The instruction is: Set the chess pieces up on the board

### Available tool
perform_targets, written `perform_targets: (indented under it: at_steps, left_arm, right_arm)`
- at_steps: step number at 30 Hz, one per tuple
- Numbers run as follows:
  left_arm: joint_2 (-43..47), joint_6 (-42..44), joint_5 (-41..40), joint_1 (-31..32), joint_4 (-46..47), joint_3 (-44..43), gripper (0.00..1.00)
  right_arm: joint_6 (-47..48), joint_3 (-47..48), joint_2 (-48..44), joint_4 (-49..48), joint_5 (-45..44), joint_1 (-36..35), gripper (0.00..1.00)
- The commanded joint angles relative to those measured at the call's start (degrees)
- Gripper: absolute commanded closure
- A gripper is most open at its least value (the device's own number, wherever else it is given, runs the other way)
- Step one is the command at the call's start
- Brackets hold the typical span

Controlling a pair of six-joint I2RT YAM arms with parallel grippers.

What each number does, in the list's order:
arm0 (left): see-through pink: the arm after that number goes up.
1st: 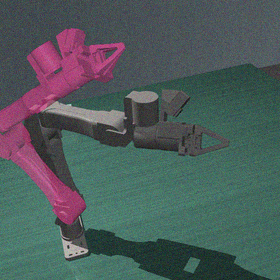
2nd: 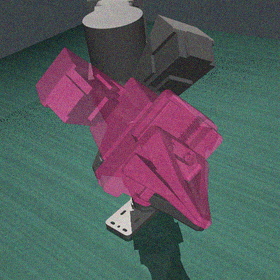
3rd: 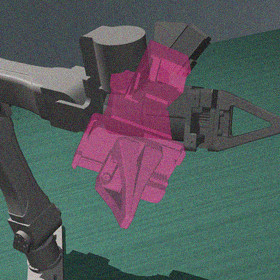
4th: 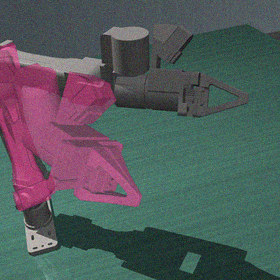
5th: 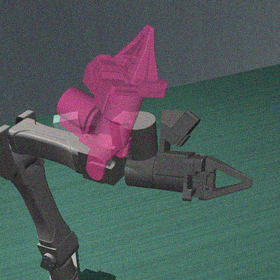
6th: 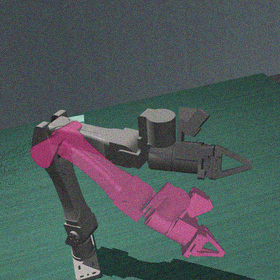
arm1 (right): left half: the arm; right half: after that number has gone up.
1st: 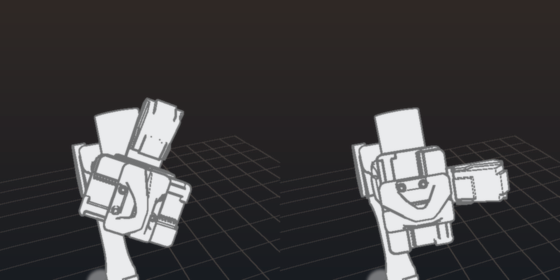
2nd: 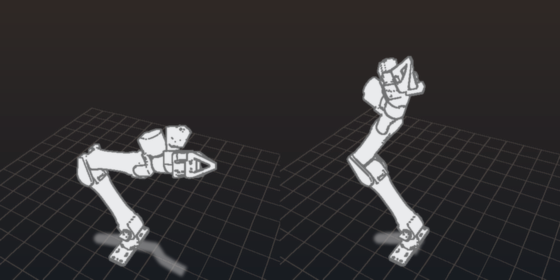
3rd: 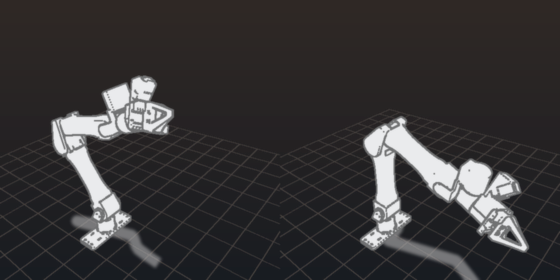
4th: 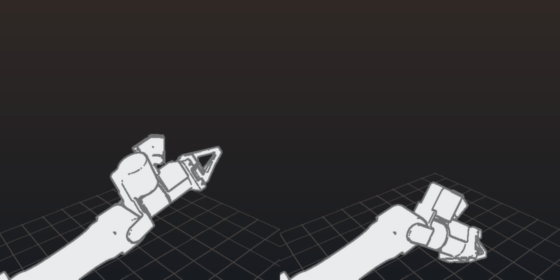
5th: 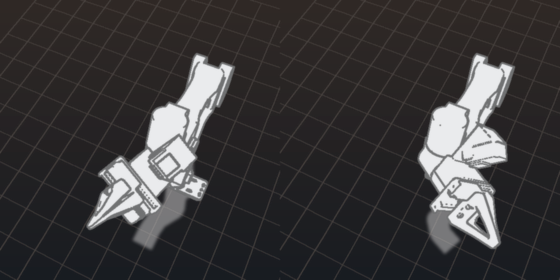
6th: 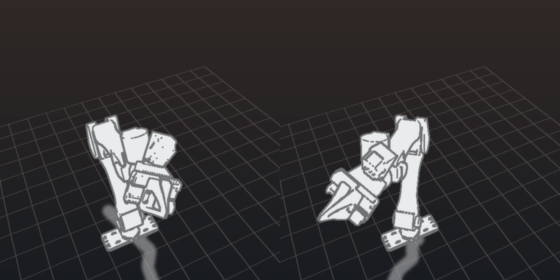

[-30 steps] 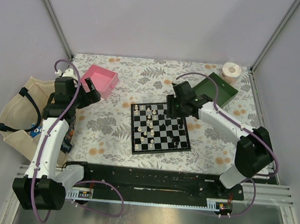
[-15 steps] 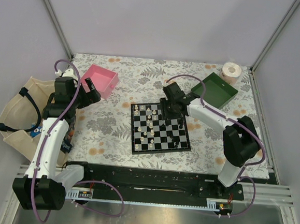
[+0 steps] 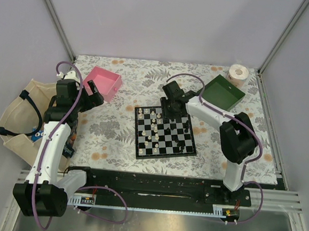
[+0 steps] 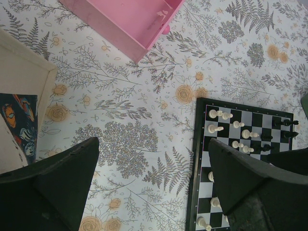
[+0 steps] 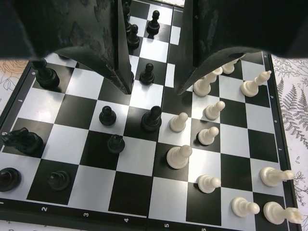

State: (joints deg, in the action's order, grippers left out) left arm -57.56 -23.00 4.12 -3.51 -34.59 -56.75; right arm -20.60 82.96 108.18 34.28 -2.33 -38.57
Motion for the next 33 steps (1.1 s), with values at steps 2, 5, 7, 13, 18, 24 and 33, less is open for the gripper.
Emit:
perform_targets:
  at_steps: [2, 5, 7, 13, 18, 24, 33]
  left_arm:
    - [0.5, -0.5, 0.8, -0.4, 2.2, -0.3, 0.01]
    - [0.4, -0.5, 0.8, -0.5, 2.1, -0.3, 0.01]
    - [0.4, -0.5, 0.9, -0.4, 2.1, -0.3, 0.01]
    - [0.5, -0.5, 0.7, -0.4, 2.1, -0.3, 0.01]
    - [0.4, -0.5, 0.8, -0.4, 2.1, -0.3, 0.01]
    - [0.3, -0.5, 0.9, -0.4, 2.1, -0.4, 0.01]
    - [0.3, -0.6, 1.1, -0.4, 2.1, -0.2, 0.01]
  right_arm:
    - [-0.1, 3.9, 1.9, -0.1, -0.3, -0.4, 0.52]
    - [-0.2, 4.6, 3.1, 0.1, 0.3, -0.4, 0.56]
    - [-0.3, 5.0, 3.6, 0.3, -0.2, -0.5, 0.59]
    - [-0.3, 6.5, 5.2, 0.4, -0.3, -0.4, 0.58]
    - [0.5, 8.0, 6.6, 1.3, -0.3, -0.4, 0.66]
    - [0.5, 8.5, 7.0, 2.4, -0.5, -0.4, 0.64]
    - [0.7, 8.4, 7.7, 2.3, 0.1, -0.4, 0.66]
